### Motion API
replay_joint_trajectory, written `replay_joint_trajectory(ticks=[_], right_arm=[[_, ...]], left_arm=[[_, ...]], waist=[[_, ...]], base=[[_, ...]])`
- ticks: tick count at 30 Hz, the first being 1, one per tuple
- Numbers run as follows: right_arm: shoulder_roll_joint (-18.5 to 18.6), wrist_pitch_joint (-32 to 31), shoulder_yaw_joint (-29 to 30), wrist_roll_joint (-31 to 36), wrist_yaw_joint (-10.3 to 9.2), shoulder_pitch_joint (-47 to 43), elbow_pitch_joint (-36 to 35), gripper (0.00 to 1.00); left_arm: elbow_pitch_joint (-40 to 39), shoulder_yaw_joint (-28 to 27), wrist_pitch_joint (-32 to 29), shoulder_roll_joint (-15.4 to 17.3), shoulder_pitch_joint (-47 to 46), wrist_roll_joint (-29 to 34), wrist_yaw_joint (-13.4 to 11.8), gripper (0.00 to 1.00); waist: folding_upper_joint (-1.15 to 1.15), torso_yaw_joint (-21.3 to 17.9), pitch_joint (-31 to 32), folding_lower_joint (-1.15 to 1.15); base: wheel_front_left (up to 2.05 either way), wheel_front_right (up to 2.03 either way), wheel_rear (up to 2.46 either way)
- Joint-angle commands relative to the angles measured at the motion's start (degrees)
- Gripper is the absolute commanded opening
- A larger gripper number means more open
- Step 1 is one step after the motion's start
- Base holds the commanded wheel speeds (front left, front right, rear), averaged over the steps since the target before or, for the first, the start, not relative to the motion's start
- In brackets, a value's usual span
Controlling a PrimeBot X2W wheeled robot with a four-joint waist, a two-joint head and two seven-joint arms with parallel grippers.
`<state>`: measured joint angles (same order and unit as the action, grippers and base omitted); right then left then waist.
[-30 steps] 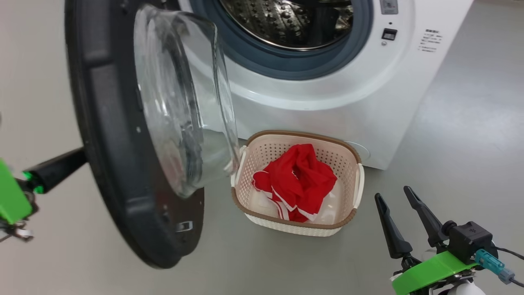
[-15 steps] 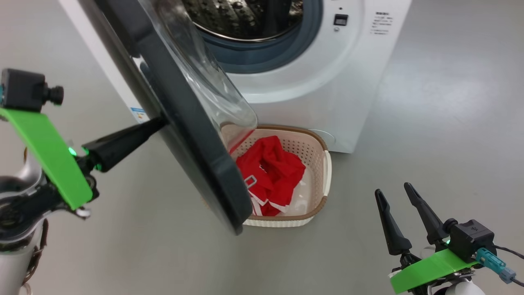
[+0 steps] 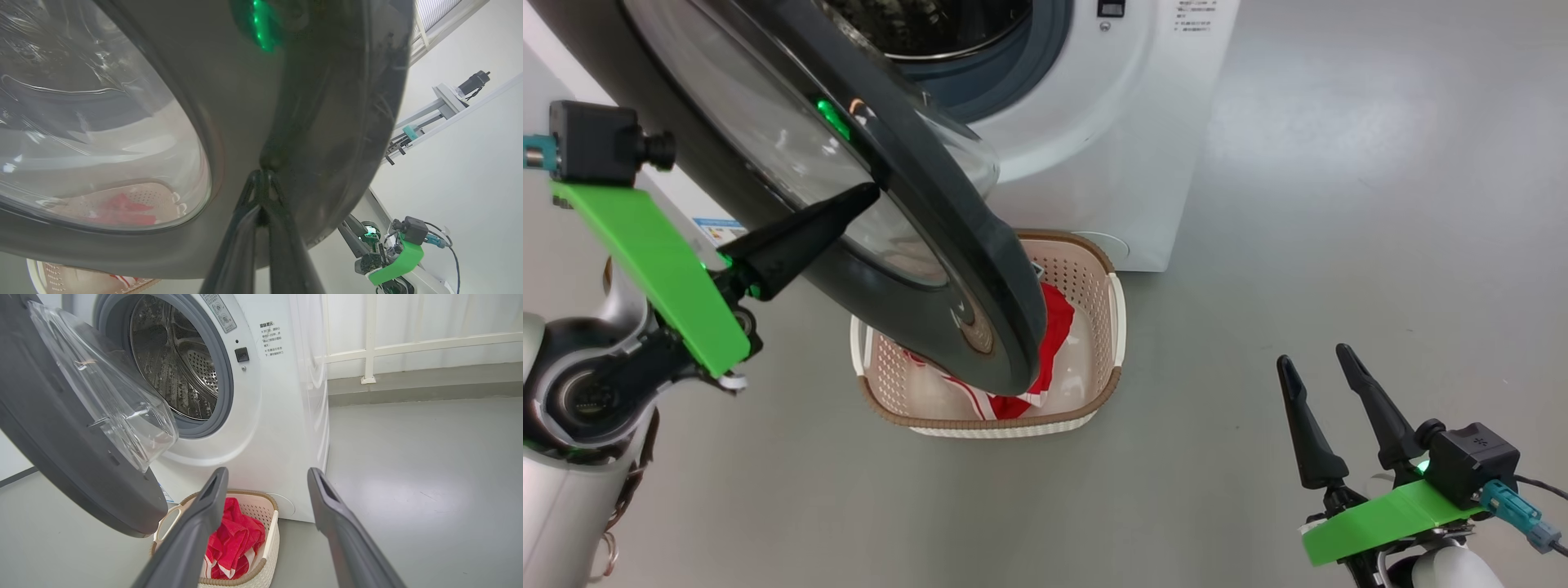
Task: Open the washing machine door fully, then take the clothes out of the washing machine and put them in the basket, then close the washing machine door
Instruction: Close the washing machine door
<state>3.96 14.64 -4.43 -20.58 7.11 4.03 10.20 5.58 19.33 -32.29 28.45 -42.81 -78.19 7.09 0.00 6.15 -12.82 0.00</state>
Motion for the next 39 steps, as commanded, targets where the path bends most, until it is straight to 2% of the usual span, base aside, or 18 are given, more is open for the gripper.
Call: replay_joint_trajectory(ticks=[1, 9, 21, 25, 26, 27, 29, 30, 31, 33, 39], right_arm=[[0.1, 0.4, -1.0, 0.7, 0.37, 1.3, -1.5, 1.0], [0.4, 0.4, -0.6, 1.0, 0.37, 0.5, -1.4, 1.0], [1.2, 0.4, -0.3, 0.9, 0.37, -1.9, -1.4, 1.0], [1.4, 0.4, -0.3, 0.8, 0.37, -2.4, -1.5, 1.0], [1.4, 0.4, -0.3, 0.7, 0.37, -2.5, -1.5, 1.0], [1.5, 0.4, -0.3, 0.7, 0.37, -2.6, -1.5, 1.0], [1.5, 0.4, -0.4, 0.7, 0.37, -2.9, -1.6, 1.0], [1.6, 0.4, -0.3, 0.7, 0.37, -3.0, -1.6, 1.0], [1.7, 0.4, -0.3, 0.7, 0.37, -3.1, -1.6, 1.0], [1.7, 0.4, -0.1, 0.7, 0.37, -3.4, -1.7, 1.0], [1.9, 0.4, 0.2, 0.8, 0.37, -3.4, -1.9, 1.0]], left_arm=[[-1.0, -1.9, 1.0, 3.4, -2.4, -0.4, 0.4, 0.0], [-0.9, 0.3, 4.7, 5.4, 0.2, -2.1, 0.4, 0.0], [1.0, 1.7, 14.8, 7.2, 10.4, -3.4, 0.4, 0.0], [1.7, 2.0, 19.0, 7.4, 13.8, -3.6, 0.4, 0.13], [2.1, 2.2, 20.0, 7.6, 14.6, -3.3, 0.4, 0.22], [2.6, 2.4, 21.1, 7.9, 15.5, -2.8, 0.4, 0.35], [3.6, 3.3, 23.0, 8.4, 17.1, -1.9, 0.4, 0.46], [4.3, 3.9, 24.0, 8.6, 17.9, -1.3, 0.4, 0.56], [4.9, 4.5, 24.9, 8.7, 18.5, -0.8, 0.4, 0.78], [6.0, 5.4, 26.7, 8.5, 19.7, -0.6, 0.4, 1.0], [9.6, 8.4, 33.3, 7.8, 22.6, 1.5, 0.4, 1.0]], waist=[[0.0, -0.1, -0.1, 0.0], [0.0, 1.9, 1.2, 0.0], [0.0, 4.7, 4.1, 0.0], [0.0, 5.1, 4.5, 0.0], [0.0, 5.2, 4.6, 0.0], [0.0, 5.2, 4.8, 0.0], [0.0, 5.2, 4.9, 0.0], [0.0, 5.2, 4.9, 0.0], [0.0, 5.3, 5.0, 0.0], [0.0, 5.2, 4.9, 0.0], [0.0, 5.0, 3.9, 0.0]], base=[[0.0, 0.0, 0.0], [0.0, 0.0, 0.0], [0.0, 0.0, 0.0], [0.0, 0.0, 0.0], [0.0, 0.0, 0.0], [0.0, 0.0, 0.0], [0.0, 0.0, 0.0], [0.0, 0.0, 0.0], [0.0, 0.0, 0.0], [0.0, 0.0, 0.0], [0.0, 0.0, 0.0]])
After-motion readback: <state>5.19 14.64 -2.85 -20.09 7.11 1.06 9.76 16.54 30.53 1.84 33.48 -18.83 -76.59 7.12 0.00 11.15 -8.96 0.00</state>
